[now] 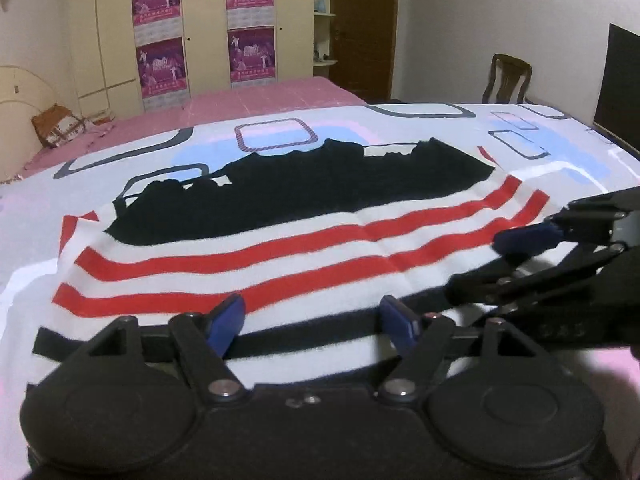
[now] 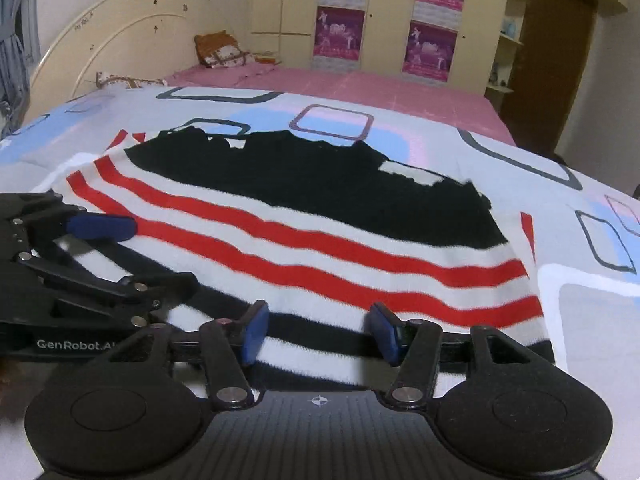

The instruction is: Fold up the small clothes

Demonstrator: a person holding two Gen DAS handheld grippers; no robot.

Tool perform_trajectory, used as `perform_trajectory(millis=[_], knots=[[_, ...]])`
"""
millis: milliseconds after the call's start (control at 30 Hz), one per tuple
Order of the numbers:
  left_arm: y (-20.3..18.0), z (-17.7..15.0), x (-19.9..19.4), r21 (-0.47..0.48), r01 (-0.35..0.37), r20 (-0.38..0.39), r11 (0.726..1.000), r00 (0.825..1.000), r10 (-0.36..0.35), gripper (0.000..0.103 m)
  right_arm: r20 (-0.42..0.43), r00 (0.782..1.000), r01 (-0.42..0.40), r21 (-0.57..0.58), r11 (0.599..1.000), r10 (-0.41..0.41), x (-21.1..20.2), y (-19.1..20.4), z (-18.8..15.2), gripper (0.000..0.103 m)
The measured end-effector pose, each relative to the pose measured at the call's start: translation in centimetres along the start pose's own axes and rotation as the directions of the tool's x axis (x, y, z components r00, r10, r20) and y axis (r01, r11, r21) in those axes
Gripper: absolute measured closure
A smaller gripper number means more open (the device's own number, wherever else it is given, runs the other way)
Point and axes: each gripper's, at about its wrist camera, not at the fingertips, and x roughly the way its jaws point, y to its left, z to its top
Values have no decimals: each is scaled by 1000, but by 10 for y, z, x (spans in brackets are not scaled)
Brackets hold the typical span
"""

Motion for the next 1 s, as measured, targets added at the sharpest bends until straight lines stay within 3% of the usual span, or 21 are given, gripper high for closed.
perform_trajectory(millis=[67, 200, 300, 367, 433, 567, 600, 733, 900, 967, 1000], knots=[[13, -4, -5, -9, -21, 1, 1000, 1000, 21, 28, 3, 999, 42, 19, 999, -42, -2, -15, -5, 47], [51, -19, -22, -52, -94, -11, 994, 996, 94, 27, -43, 992, 122, 171, 978, -116, -14, -67, -25, 47], [61, -25, -31, -75, -100, -14, 992, 995, 99, 28, -57, 989, 145, 147, 978, -138, -18, -63, -26, 47], [50, -21, -37, -72, -112, -1, 991, 994, 112, 30, -16, 994, 111, 148, 983, -110, -28, -49, -19, 47], [37, -18, -42, -84, -66, 24, 994, 997, 69, 30, 6, 999, 49, 131, 990, -51, -35, -31, -17, 47], [4, -20, -40, -49, -21, 9, 999, 1000, 22, 31, -25, 998, -63, 86, 994, 66, -23, 15, -17, 47], [0, -21, -37, -42, -30, -2, 999, 1000, 30, 38, -36, 997, -69, 69, 995, 72, -20, 24, -20, 47], [8, -30, -36, -46, -38, -26, 998, 999, 36, 34, -49, 997, -56, 51, 997, 59, -12, 25, -27, 47], [57, -44, -56, -112, -135, -29, 985, 991, 133, 35, -52, 995, 90, 164, 982, -83, -34, -33, -40, 48], [73, -50, -63, -133, -156, -27, 979, 988, 154, 36, -67, 989, 142, 204, 969, -131, -41, -59, -48, 60], [77, -53, -64, -141, -148, -27, 979, 989, 146, 36, -75, 987, 153, 213, 965, -140, -44, -68, -51, 72]])
